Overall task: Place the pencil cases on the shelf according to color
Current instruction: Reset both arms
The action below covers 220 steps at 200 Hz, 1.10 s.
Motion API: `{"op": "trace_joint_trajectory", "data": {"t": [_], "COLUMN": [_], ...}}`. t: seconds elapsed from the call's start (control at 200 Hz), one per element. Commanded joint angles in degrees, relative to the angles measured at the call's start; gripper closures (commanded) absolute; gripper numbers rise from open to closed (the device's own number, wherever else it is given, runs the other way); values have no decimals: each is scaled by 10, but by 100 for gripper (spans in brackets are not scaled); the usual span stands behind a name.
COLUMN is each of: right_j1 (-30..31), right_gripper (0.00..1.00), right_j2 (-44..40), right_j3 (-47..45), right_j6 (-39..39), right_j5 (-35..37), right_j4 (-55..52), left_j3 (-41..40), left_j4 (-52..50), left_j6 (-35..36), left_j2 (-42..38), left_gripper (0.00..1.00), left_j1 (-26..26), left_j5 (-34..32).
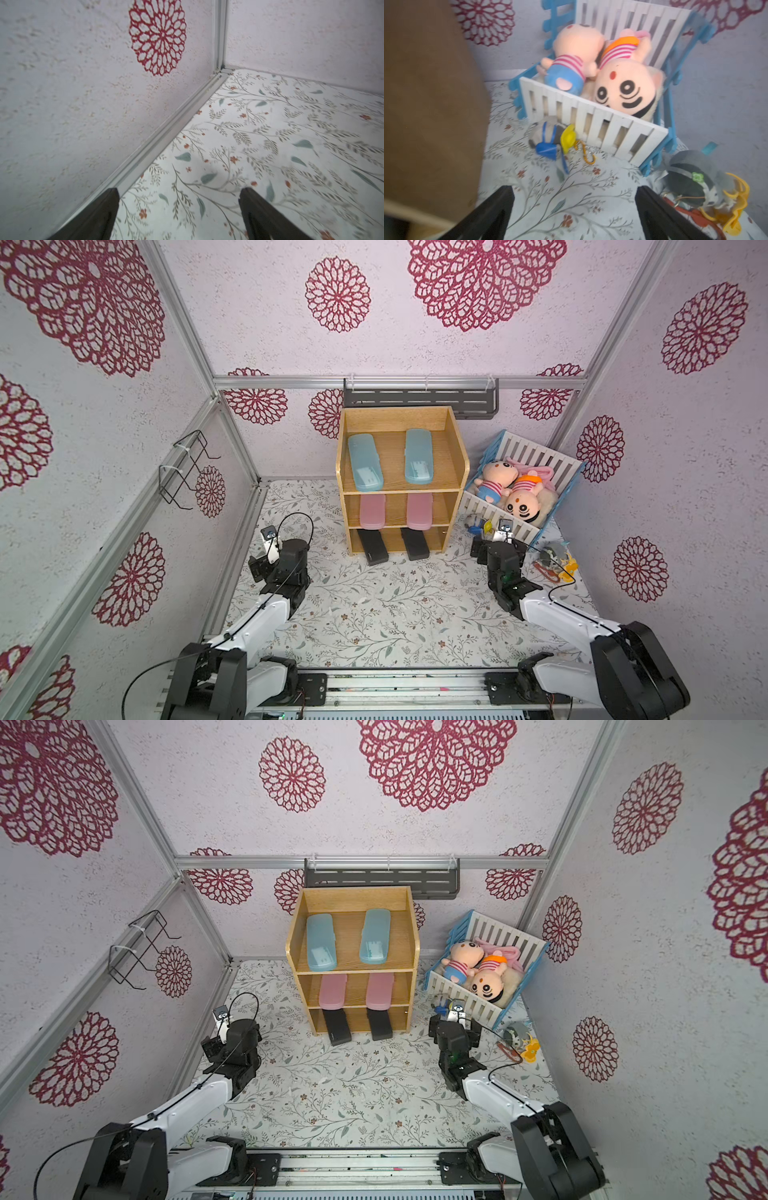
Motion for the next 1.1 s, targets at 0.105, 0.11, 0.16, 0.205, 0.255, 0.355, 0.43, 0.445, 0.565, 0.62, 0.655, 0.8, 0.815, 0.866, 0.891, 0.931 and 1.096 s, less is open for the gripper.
{"op": "trace_joint_trajectory", "data": {"t": [0.105,0.11,0.16,0.205,0.255,0.355,0.43,0.445,0.565,0.62,0.655,0.8,0.815,0.866,0.891,0.931,1.096], "right_j1": [-89,-90,-94,-94,-94,-95,-96,-96,-101,-109,-108,-109,-108,-108,-107,-108,-105], "right_gripper": [1,1,1,1,1,1,1,1,1,1,1,1,1,1,1,1,1], "right_j2": [85,88,106,124,125,125,125,125,127,156,148,152,147,151,148,147,149], "right_j3": [-90,-92,-97,-100,-101,-111,-116,-118,-130,-162,-163,-163,-162,-164,-162,-160,-160], "right_j6": [-49,-50,-51,-49,-55,-57,-59,-59,-64,-66,-60,-62,-59,-62,-62,-60,-65], "right_j5": [-89,-93,-105,-108,-115,-126,-133,-136,-170,-190,-174,-173,-172,-173,-171,-173,-171], "right_j4": [368,373,392,412,414,434,443,446,469,564,537,553,542,552,548,538,542], "left_j3": [-19,-18,-18,-22,-24,-51,-67,-65,-26,-27,-26,-27,-27,-26,-25,-26,-25], "left_j4": [333,329,362,395,367,399,493,496,366,390,376,381,381,374,373,374,374], "left_j6": [95,92,98,121,112,104,113,118,96,98,95,95,95,95,95,94,94], "left_j2": [130,132,158,173,160,155,205,209,181,191,186,187,187,185,185,186,186], "left_gripper": [3,3,3,3,3,3,3,3,3,3,3,3,3,3,3,3,3], "left_j1": [38,39,41,37,36,59,75,73,77,81,81,82,82,82,82,82,81], "left_j5": [54,55,66,77,88,169,213,211,211,216,215,216,216,216,216,215,216]}}
